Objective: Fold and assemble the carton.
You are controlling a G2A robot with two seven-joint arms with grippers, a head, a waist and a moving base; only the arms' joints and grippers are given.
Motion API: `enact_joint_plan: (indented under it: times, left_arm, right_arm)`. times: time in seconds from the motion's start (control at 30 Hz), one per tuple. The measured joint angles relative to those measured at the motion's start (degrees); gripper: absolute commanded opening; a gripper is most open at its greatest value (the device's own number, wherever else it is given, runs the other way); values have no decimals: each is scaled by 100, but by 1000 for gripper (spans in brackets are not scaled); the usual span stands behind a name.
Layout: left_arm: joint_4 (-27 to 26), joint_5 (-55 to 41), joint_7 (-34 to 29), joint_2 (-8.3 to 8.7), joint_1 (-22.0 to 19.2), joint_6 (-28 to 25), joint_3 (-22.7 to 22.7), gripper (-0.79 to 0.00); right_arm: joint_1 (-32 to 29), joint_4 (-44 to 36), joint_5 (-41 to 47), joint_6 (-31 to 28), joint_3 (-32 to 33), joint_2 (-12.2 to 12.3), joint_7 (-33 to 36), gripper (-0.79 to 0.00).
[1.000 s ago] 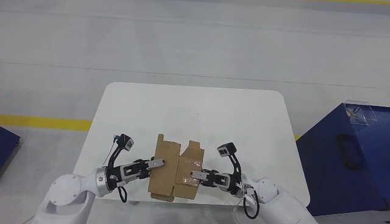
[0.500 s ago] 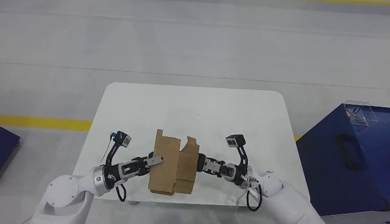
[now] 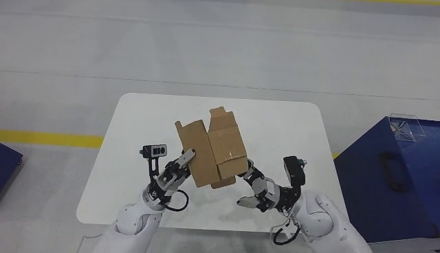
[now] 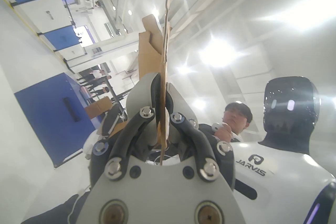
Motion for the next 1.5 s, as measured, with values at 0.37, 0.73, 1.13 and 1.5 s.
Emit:
enact_joint_plan:
  times: [0.37, 0.73, 1.13, 1.5]
  left_arm:
    - [419, -583, -620, -84, -200, -265, 220, -785]
    - [505, -543, -612, -131, -199, -397, 184, -785]
    - [899, -1051, -450, -68, -95, -410, -484, 0]
    - [1461, -1396, -346, 28, -248, -81, -1349, 0]
  right_arm:
    - [186, 630, -2224, 0, -529, -121, -2385, -785]
    - [468, 956, -2357, 0, -844, -96, -2741, -785]
    - [501, 1033, -2006, 162, -517, -30, -1880, -785]
    - [254, 538, -2383, 713, -98, 163, 203, -785]
